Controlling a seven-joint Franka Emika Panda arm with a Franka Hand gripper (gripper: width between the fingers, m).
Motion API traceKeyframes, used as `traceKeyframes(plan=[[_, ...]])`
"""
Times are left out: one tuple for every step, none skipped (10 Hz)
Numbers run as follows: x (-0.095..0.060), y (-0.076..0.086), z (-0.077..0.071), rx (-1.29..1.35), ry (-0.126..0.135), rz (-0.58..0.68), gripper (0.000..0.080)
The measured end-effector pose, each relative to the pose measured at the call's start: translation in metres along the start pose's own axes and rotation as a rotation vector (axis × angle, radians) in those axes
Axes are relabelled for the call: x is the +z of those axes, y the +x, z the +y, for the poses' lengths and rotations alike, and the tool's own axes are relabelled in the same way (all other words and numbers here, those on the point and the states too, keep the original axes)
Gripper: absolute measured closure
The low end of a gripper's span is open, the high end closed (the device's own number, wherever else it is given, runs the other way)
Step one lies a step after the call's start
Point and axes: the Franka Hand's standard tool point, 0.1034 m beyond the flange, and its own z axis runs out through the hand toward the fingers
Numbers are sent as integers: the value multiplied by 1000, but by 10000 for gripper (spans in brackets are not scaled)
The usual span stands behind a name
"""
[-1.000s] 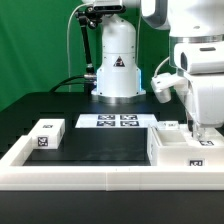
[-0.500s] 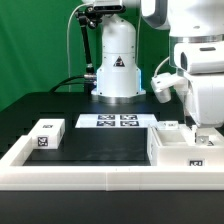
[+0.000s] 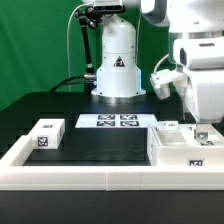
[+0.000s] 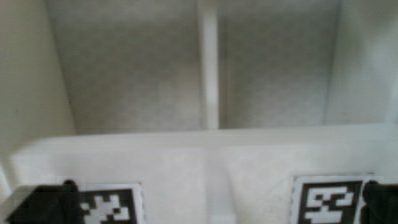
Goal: Assemble cabinet
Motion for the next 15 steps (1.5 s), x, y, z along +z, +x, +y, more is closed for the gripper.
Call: traceKeyframes(plan=[[-6,1,-6,7,-3,-5,3],[-12,1,-14,11,-3,-11,3],[-18,0,-24,22,-1,-19,3],[-21,-2,-38,26,5,-28,3],[-24,-5,-50,25,11,-37,3],[-24,-7,-60,24,18,-43,3],[-23,-7,-59,25,19,-43,3],[-22,-7,-59,26,20,-42,3],[-22,-8,-59,26,20,-43,3],[-22,-8,-59,26,21,-43,3],[-22,-8,-59,26,21,-43,3],[-21,-8,-59,26,21,-43,3],[-21,-8,-59,27,22,-43,3],[-20,-8,-62,27,26,-44,3],[-16,-8,-72,40,27,-44,3]])
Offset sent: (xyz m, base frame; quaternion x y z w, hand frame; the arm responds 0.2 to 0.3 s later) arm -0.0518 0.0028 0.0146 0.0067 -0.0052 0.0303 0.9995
